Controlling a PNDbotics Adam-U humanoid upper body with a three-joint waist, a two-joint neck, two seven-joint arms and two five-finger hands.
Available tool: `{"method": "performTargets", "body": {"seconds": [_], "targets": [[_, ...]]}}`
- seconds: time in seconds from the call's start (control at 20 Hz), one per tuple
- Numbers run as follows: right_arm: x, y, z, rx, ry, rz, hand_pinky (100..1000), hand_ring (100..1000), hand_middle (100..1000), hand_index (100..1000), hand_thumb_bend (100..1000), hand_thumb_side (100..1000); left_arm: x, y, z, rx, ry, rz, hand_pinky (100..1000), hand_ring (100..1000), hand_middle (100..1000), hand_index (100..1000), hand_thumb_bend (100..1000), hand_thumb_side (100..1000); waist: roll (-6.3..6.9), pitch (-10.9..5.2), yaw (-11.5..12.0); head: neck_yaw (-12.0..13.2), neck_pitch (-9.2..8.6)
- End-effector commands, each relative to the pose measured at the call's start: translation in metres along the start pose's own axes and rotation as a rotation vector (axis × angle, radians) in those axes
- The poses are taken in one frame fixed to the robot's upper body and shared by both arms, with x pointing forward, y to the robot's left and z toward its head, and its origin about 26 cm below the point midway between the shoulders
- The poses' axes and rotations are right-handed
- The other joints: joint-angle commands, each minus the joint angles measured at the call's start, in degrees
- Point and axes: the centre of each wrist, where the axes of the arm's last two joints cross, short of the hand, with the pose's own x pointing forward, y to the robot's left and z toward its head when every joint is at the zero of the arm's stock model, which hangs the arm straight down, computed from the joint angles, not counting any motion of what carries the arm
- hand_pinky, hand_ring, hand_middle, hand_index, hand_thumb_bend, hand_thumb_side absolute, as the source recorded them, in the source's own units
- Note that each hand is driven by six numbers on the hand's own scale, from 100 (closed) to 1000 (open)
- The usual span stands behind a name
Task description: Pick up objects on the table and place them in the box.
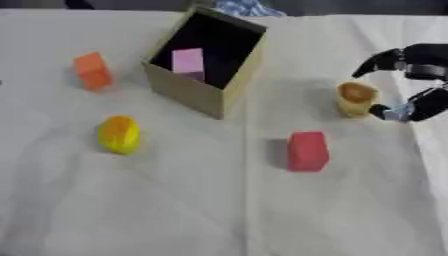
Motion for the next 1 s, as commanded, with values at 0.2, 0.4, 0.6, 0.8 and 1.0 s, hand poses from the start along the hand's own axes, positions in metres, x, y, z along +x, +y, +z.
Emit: {"method": "performTargets", "body": {"seconds": [0.2,0.4,0.6,0.8,1.0], "targets": [[-0.016,0.005,-0.006,0.027,0.049,0.016,908,902,869,921,271,447,0.008,-0.001,-0.005,-0.013,-0.036,0.008,802,595,639,811,405,693,0.22,-0.52,0.27,-0.07,-0.86],[-0.020,0.012,-0.011,0.044,0.051,0.014,902,889,818,869,252,441,0.008,-0.001,-0.005,-0.013,-0.035,0.010,802,595,639,811,404,694,0.33,-0.30,0.32,-0.05,-0.84],[-0.017,0.012,-0.012,0.011,0.027,0.010,886,826,673,771,244,354,0.008,-0.001,-0.005,-0.013,-0.035,0.011,803,595,640,810,402,694,0.32,-0.33,0.26,0.07,-0.77],[-0.013,0.007,-0.011,-0.053,0.010,0.007,871,751,526,647,225,243,0.008,-0.001,-0.005,-0.014,-0.033,0.010,803,595,640,810,401,694,0.30,-0.58,0.24,0.18,-0.80],[-0.011,0.002,-0.010,-0.130,0.033,-0.006,853,685,426,547,122,100,0.008,-0.001,-0.005,-0.014,-0.034,0.011,803,596,640,810,400,693,0.19,-0.93,0.15,0.23,-0.90]]}}
